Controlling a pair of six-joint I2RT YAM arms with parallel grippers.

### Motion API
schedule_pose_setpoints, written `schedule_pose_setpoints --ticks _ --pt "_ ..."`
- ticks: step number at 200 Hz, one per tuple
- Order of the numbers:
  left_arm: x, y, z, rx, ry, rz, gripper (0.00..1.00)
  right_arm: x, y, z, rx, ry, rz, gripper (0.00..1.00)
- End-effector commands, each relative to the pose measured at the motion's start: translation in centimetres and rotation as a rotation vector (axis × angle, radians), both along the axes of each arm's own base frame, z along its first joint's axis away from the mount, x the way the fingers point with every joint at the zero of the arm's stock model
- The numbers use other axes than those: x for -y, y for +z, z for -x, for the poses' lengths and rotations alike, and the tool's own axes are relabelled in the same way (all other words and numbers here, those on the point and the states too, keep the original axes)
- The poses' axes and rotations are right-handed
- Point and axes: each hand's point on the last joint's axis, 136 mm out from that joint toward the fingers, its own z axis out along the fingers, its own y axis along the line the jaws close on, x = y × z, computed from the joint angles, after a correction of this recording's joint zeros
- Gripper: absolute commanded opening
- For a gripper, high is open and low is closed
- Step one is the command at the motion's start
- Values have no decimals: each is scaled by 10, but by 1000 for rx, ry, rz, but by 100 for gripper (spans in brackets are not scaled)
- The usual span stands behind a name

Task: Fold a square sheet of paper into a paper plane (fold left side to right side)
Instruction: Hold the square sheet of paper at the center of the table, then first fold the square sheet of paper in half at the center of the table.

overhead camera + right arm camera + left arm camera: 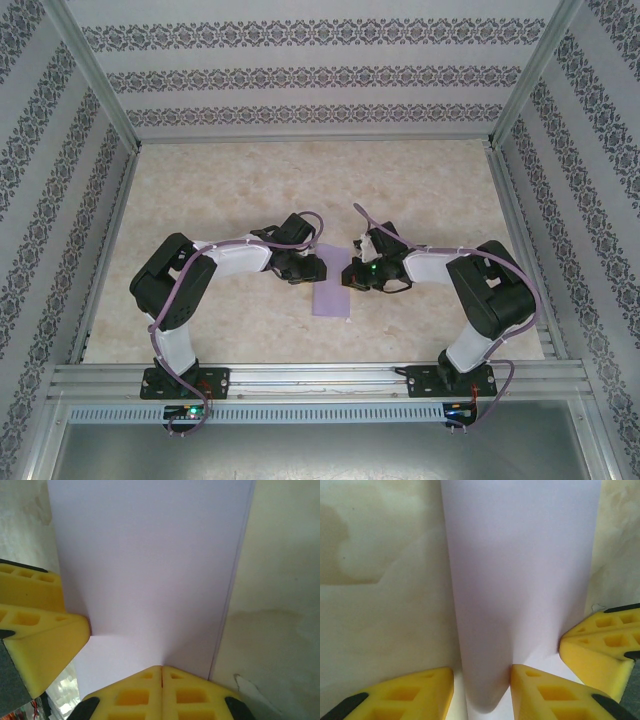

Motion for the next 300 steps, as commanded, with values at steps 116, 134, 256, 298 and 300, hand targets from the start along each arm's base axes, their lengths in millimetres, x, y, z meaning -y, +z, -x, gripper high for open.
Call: schedule_pose_setpoints --ticks 116,134,256,298,300 --pt "-22 59 -2 188 -14 18 41 26 -43 19 -76 16 204 0" --pt "-8 59 3 172 -48 98 33 26 -42 17 -68 14 206 0" --pt "14 1 8 52 -59 127 19 32 -47 20 -83 24 244 0" --pt "-6 -24 16 16 -18 39 15 36 -50 22 -87 30 273 0" --pt "-7 -25 16 15 -18 35 15 36 -50 22 -86 30 274 0"
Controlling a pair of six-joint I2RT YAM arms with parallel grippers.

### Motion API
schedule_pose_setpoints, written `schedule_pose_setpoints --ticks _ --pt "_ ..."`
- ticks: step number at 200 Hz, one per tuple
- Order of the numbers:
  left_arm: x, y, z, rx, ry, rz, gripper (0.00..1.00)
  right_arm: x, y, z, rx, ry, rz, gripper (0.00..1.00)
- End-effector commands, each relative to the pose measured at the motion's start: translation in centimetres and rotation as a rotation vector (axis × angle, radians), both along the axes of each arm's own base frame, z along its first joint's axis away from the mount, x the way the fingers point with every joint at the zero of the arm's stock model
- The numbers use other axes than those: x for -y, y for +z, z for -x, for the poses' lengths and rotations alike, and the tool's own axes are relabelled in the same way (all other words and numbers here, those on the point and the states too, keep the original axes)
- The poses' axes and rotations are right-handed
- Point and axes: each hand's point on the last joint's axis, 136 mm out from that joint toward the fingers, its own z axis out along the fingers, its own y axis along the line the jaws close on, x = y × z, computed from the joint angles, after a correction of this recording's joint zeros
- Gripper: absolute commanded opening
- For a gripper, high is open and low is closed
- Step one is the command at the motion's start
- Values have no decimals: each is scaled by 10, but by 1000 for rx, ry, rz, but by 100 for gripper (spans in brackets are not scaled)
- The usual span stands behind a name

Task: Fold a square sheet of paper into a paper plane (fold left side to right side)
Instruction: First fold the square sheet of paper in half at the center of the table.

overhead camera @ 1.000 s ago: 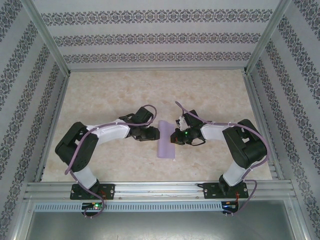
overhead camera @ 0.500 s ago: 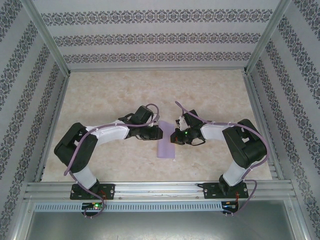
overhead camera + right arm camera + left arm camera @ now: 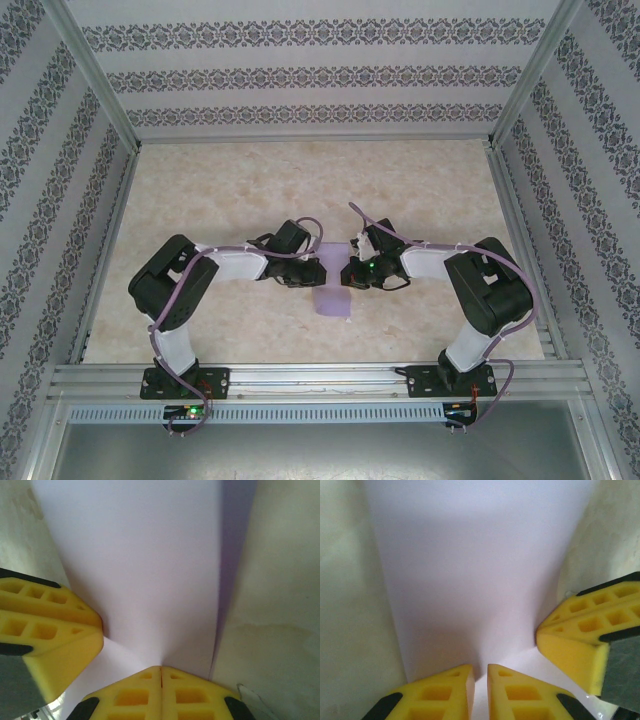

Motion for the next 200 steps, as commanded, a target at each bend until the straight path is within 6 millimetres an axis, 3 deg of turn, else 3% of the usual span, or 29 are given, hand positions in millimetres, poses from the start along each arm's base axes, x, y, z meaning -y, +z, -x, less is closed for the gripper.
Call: schedule_pose_setpoints --ticks 1,53,89,122,145,200 --pt "-21 -26 11 -40 38 -110 15 37 -47 23 -84 -19 240 0" --pt "-44 -29 20 -43 75 -142 13 43 -51 25 -89 -18 269 0" --pt "-47 -9 16 8 78 -99 10 41 -49 24 -88 -13 256 0" --pt "-29 28 9 90 30 3 7 39 -47 23 -83 -13 243 0" --pt "-8 43 9 110 -21 63 6 39 -47 23 -82 -13 244 0" --pt "16 23 6 71 -40 75 5 37 -48 23 -86 -10 241 0"
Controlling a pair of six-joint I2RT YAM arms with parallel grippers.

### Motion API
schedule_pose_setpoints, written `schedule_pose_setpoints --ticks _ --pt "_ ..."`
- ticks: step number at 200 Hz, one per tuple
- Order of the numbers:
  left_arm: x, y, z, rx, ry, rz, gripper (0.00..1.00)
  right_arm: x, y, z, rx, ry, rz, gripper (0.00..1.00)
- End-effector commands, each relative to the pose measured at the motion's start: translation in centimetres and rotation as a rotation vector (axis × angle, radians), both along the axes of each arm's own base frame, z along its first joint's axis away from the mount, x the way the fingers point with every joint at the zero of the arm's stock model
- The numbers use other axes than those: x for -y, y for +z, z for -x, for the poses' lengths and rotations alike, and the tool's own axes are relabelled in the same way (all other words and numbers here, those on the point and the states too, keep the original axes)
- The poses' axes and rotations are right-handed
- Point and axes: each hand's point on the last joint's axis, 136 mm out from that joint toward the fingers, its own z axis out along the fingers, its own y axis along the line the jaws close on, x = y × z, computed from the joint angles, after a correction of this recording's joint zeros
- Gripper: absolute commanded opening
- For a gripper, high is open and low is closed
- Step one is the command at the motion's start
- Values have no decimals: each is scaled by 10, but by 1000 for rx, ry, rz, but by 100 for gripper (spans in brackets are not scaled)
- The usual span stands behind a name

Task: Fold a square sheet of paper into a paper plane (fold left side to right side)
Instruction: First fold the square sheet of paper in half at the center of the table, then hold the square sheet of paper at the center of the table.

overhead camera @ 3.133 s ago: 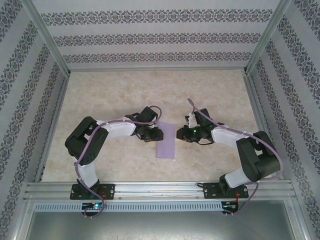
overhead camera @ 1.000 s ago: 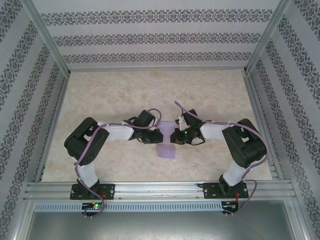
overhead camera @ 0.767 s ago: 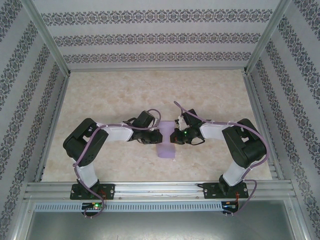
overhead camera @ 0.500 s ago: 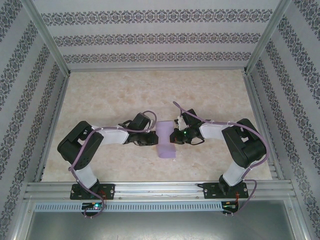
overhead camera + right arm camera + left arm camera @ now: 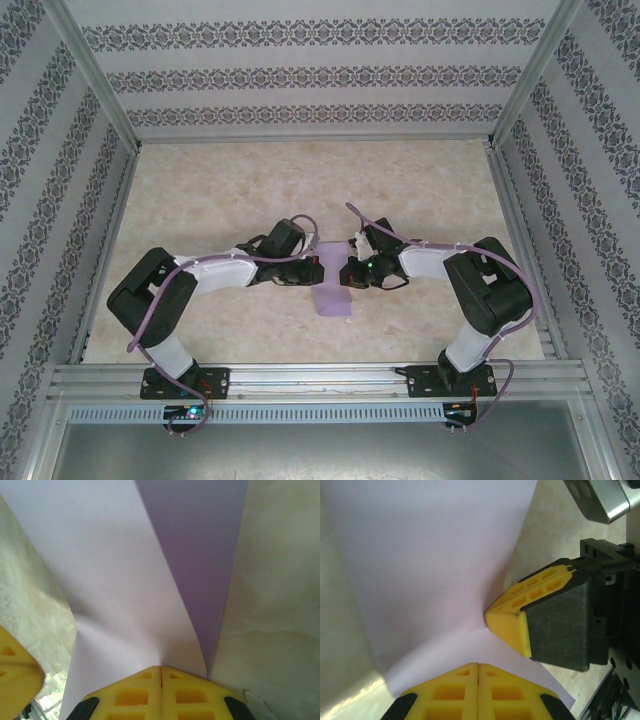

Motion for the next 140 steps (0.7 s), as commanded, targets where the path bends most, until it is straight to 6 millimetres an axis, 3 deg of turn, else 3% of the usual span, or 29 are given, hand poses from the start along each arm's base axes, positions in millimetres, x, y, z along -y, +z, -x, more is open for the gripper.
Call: schedule_pose_setpoints --ticks 1,84,108,140 --pt "11 -10 0 -21 -17 16 5 37 -48 24 -103 -32 223 0" --pt "-5 -48 17 -97 -8 -79 4 30 -37 20 -79 -25 178 0" --pt "-10 -54 20 -108 -1 -101 4 17 -22 10 -39 -23 103 0" --pt "-12 -60 20 -119 6 -119 4 -7 14 -8 20 -21 -41 0"
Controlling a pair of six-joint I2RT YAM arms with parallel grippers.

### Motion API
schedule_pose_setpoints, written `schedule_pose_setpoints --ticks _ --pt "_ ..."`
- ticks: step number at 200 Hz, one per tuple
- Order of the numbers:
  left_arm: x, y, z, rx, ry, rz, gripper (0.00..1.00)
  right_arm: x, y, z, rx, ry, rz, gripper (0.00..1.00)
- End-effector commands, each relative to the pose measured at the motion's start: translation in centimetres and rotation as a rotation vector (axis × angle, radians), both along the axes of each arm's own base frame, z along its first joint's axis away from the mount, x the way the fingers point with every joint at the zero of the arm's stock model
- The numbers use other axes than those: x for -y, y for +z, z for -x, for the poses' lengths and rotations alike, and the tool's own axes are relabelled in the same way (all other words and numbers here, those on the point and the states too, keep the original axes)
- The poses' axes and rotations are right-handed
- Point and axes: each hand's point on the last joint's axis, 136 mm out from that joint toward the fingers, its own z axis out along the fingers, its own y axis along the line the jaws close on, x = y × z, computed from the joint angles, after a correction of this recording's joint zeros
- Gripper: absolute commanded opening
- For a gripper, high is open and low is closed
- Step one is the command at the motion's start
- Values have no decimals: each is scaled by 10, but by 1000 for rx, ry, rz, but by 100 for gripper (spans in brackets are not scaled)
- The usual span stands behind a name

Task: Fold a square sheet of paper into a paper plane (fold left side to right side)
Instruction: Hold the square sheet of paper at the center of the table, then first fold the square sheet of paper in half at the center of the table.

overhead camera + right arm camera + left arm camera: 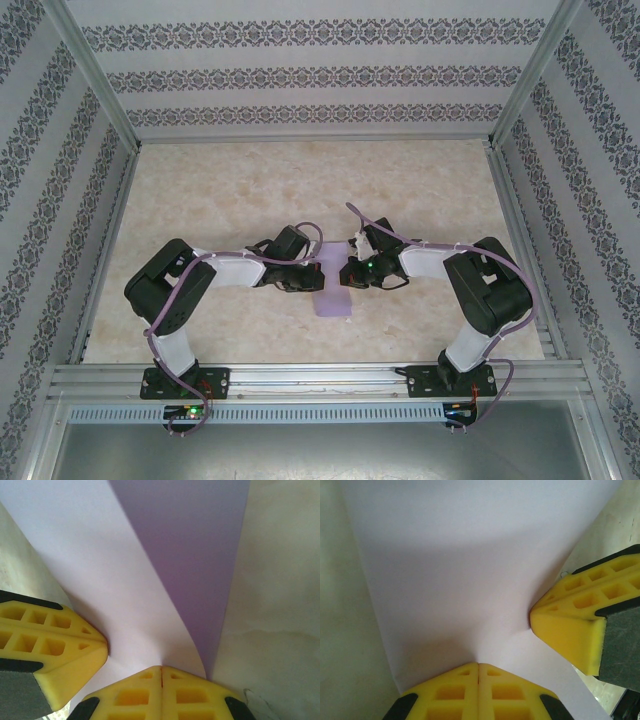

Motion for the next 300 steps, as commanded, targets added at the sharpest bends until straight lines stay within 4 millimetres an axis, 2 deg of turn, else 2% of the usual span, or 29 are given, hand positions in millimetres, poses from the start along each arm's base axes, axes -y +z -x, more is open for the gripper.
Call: schedule_pose_setpoints --ticks 1,27,45,88,128,172,218,262,300 --pt "-10 -26 13 -50 5 -78 4 -5 12 -7 20 -22 -30 0" --pt "-11 -30 14 -58 8 -89 4 -16 36 -17 61 -21 -105 0" --pt "-12 -31 15 -60 9 -94 4 -22 43 -21 70 -19 -145 0" --pt "-11 -30 14 -58 7 -94 4 -40 38 -30 49 -22 -200 0" --pt "-10 -29 13 -57 5 -94 4 -49 24 -34 30 -19 -181 0" --pt "-11 -27 16 -59 -3 -96 4 -32 -3 -32 12 -58 -69 0" --pt "-14 -24 34 -83 -25 -89 4 -5 -35 -25 -34 -118 71 0" --pt "-22 -23 65 -118 -37 -99 4 8 -44 -24 -45 -150 109 0" --pt "-29 -23 79 -132 -3 -68 4 3 -41 -23 -41 -129 81 0"
